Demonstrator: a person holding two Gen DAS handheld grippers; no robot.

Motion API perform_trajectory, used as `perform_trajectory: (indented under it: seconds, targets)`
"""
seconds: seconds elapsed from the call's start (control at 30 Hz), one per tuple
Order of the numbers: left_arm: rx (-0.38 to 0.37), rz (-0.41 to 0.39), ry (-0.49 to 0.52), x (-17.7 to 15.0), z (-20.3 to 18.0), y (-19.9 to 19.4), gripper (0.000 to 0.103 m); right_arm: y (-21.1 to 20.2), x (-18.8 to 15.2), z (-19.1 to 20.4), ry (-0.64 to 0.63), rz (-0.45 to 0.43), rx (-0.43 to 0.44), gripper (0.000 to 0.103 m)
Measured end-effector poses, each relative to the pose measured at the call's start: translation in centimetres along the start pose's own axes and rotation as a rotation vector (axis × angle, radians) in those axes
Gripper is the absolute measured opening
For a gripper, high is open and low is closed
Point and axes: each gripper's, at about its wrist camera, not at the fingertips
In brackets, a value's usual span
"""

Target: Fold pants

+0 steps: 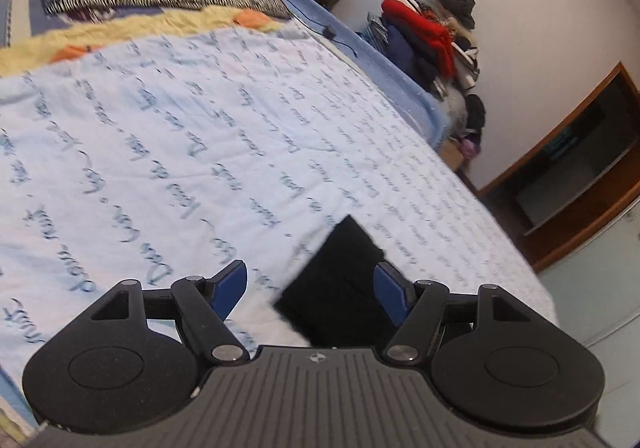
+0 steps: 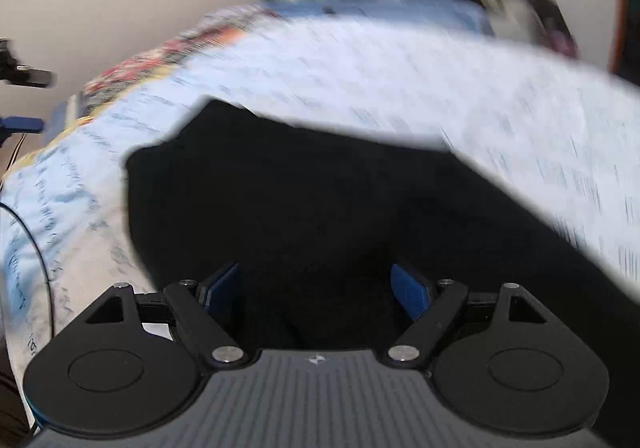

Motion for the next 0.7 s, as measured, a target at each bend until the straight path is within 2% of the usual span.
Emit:
perform_trajectory:
  seconds: [0.1, 0.27, 0.37, 0.43, 0.53, 0.7]
  targets:
    - [0.044, 0.013, 0.044, -1.4, 0.0, 1.1, 0.071, 0.5, 1.9, 5.9, -0.246, -0.088, 0.016, 0.082]
    - [0.01, 0.034, -0.003, -2.7, 1.5, 1.6, 0.071, 4.0, 3.2, 14.6, -0.594, -0.196, 0.014, 0.081]
    - [0.007, 0.027, -0.032, -3.1, 2.7, 0.9, 0.072, 6.8, 3.0, 17.7, -0.735, -0.209, -0.027, 0.081]
    - [0.002, 0.027, -0.049, -2.9, 3.5, 0.9, 0.072, 8.6, 2.8, 18.5, -0.788, -0.187, -0.062, 0.081]
    - [0.001, 0.033, -0.065, -2.7, 4.4, 1.1, 0.072, 11.0, 2.6, 18.7, -0.812, -0.107, -0.072, 0.081]
    - [-0.007, 0.059, -0.087, -2.8, 5.5, 2.0, 0.072, 12.4, 3.3, 19.1, -0.797, -0.102, -0.08, 0.082]
Point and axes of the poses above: each gripper's, at about its wrist camera, not at the fingertips, and y roughly the way its jaws point, z to its left, x to its top, and after that the axes turned 2 degrees about -x, right-handed
